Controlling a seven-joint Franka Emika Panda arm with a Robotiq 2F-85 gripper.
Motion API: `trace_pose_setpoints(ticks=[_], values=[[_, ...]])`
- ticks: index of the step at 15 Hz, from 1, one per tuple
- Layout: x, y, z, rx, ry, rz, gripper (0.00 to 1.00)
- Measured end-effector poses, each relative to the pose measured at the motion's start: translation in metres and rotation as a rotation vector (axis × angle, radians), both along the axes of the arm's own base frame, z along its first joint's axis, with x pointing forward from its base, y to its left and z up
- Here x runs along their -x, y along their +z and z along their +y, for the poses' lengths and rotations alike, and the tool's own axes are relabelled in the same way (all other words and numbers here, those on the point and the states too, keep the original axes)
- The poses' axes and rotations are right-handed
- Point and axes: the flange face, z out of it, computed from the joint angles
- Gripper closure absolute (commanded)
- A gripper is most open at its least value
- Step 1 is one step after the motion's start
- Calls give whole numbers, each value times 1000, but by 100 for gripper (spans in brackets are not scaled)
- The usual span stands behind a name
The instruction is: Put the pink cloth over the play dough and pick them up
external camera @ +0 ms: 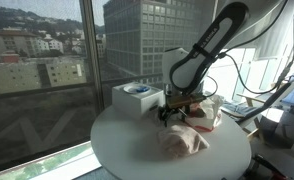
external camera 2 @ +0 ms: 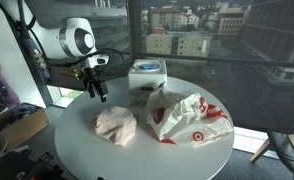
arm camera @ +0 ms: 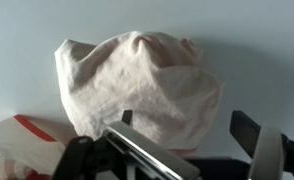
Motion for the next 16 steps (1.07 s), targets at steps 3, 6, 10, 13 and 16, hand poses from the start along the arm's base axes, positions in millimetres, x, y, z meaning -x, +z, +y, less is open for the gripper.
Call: trace_pose_setpoints(ticks=[3, 6, 10, 13, 16], values=[[10, -27, -17, -28, -13, -34, 0], [7, -47, -20, -51, -11, -65, 0], [3, -72, -26, -35, -8, -41, 0], [3, -88, -36, -17, -17, -16, 0], [0, -104, -46, -2, -29, 6, 0]])
